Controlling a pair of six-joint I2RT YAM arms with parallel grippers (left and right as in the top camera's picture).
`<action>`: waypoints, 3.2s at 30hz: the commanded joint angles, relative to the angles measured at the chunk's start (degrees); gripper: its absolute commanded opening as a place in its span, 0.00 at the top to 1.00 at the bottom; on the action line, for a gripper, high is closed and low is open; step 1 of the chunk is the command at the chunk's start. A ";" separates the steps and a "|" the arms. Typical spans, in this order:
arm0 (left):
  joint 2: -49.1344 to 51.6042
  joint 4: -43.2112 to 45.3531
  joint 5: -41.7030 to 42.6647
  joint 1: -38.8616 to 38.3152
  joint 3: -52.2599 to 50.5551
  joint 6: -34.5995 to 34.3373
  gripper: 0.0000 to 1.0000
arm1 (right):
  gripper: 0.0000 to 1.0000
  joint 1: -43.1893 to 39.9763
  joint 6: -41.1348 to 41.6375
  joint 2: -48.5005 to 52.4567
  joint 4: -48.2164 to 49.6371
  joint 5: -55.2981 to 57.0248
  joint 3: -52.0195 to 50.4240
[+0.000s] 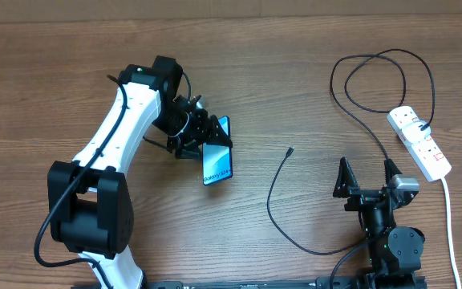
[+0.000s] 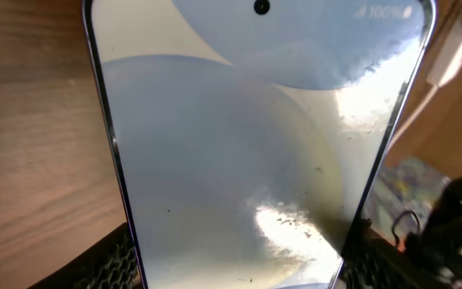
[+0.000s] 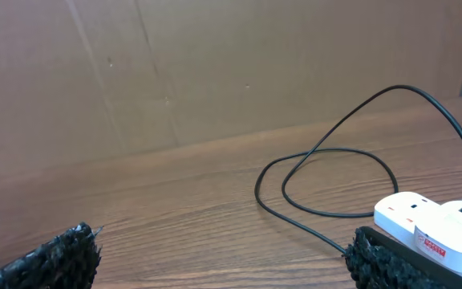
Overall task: Plug charger to phone and switch on socket
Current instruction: 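Lift the phone with the left gripper and tilt it upright, then raise the right arm and move its gripper toward the held phone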
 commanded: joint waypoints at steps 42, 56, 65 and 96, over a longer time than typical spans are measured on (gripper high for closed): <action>0.07 7.67 -13.86 -0.35 1.90 -8.74 0.49 | 0.00 0.24 33.48 0.66 1.40 -40.61 -0.55; 0.07 7.30 -13.86 -0.37 1.90 -8.79 0.49 | 0.00 0.24 30.42 25.97 -6.88 -35.52 8.35; 0.07 7.32 -13.86 -0.37 1.90 -9.20 0.49 | 0.00 0.24 26.38 47.32 -21.07 -32.22 22.38; 0.07 7.87 -14.99 -0.37 1.90 -14.84 0.49 | 0.00 1.36 19.50 55.32 -27.52 -30.88 23.41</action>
